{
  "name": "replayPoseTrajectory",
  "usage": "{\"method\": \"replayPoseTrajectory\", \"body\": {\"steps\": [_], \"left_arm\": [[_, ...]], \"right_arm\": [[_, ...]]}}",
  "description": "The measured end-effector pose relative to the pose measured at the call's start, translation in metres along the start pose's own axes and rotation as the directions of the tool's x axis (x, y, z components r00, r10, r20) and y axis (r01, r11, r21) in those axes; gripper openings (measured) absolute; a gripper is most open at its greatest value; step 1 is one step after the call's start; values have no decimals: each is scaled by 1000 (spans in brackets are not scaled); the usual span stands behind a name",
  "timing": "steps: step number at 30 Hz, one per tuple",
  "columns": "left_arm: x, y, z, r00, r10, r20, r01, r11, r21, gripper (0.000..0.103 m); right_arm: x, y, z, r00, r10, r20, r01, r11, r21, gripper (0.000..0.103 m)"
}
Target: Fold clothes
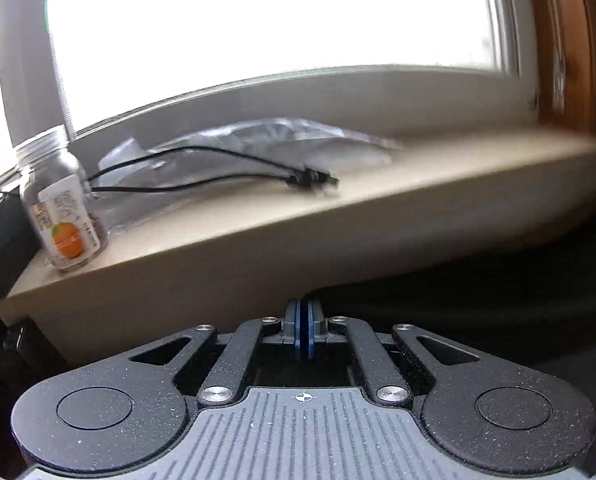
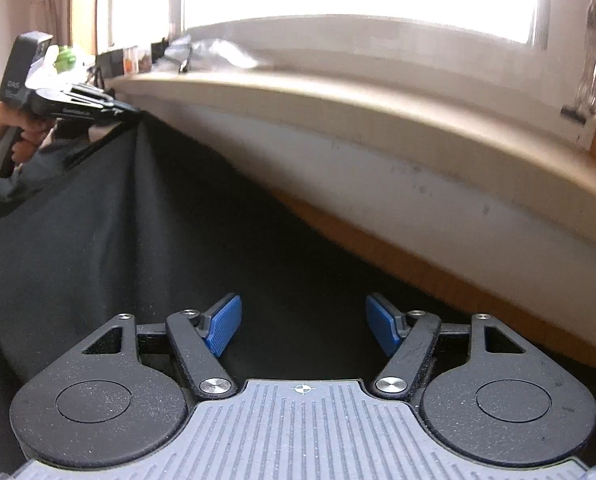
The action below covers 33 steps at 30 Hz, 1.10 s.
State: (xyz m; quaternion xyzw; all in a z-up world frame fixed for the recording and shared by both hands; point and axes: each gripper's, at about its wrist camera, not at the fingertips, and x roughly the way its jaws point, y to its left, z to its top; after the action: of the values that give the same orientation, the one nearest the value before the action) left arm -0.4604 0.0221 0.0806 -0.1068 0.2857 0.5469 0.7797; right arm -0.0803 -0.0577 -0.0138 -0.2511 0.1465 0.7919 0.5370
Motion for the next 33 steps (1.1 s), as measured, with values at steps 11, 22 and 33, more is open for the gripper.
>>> {"method": "replayPoseTrajectory", "body": {"steps": [11,22,33], "left_arm": [[23,-8,-27,995,-64,-79,66,997,31,4],[13,-6,-23,994,-99,-42,100,995,21,4],[35,-9,-22,996,69,-65,-68,998,8,3]], "right_arm": [[22,-48,3,999,-38,-34,40,998,49,47],[9,-47,9,997,-32,67,26,996,83,5],[32,-38,10,949,-314,44,310,948,73,9]]}}
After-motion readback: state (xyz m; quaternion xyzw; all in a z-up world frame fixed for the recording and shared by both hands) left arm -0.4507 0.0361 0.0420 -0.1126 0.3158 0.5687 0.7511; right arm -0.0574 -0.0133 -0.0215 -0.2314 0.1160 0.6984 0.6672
